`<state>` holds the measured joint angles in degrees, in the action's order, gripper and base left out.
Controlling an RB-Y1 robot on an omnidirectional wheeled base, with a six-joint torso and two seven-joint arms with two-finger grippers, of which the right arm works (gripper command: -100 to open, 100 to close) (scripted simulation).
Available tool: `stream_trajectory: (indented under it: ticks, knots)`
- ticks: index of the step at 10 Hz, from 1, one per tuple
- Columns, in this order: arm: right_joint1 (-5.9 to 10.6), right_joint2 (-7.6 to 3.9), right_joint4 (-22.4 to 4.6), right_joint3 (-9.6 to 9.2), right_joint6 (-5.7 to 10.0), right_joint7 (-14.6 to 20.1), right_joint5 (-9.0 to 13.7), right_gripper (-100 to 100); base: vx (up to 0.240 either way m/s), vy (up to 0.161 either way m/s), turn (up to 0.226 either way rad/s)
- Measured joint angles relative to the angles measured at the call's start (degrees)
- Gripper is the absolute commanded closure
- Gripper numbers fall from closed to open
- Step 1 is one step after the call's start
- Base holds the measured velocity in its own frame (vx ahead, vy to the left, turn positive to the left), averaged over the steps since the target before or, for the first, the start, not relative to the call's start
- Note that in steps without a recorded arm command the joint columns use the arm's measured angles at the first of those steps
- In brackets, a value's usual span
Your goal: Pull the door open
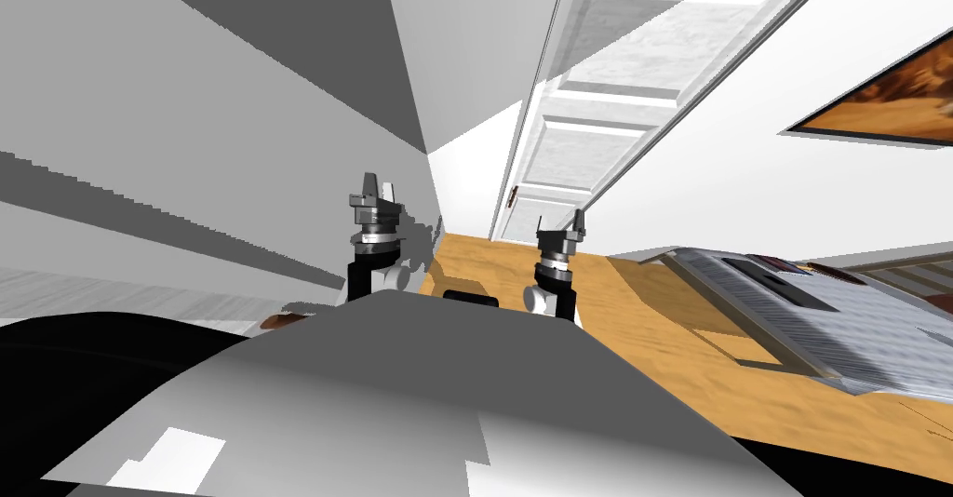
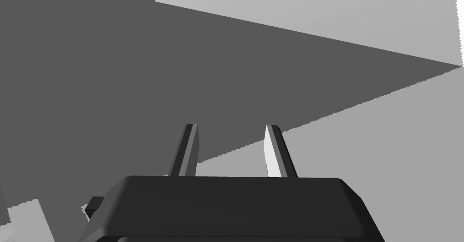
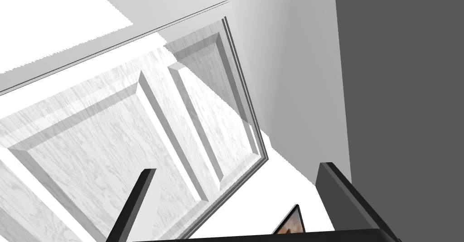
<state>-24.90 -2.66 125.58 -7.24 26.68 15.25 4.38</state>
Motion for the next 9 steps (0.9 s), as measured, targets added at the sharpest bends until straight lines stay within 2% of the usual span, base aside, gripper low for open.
stream_trajectory:
  ticks: [6,9]
  knots:
    - [2.04,-1.81,-6.36,-2.34,1.90,5.21,4.14,-100,0.097,-0.005,0.010]
    - [3.63,-2.57,-10.44,-3.66,3.04,7.93,6.35,-100,0.102,-0.003,0.011]
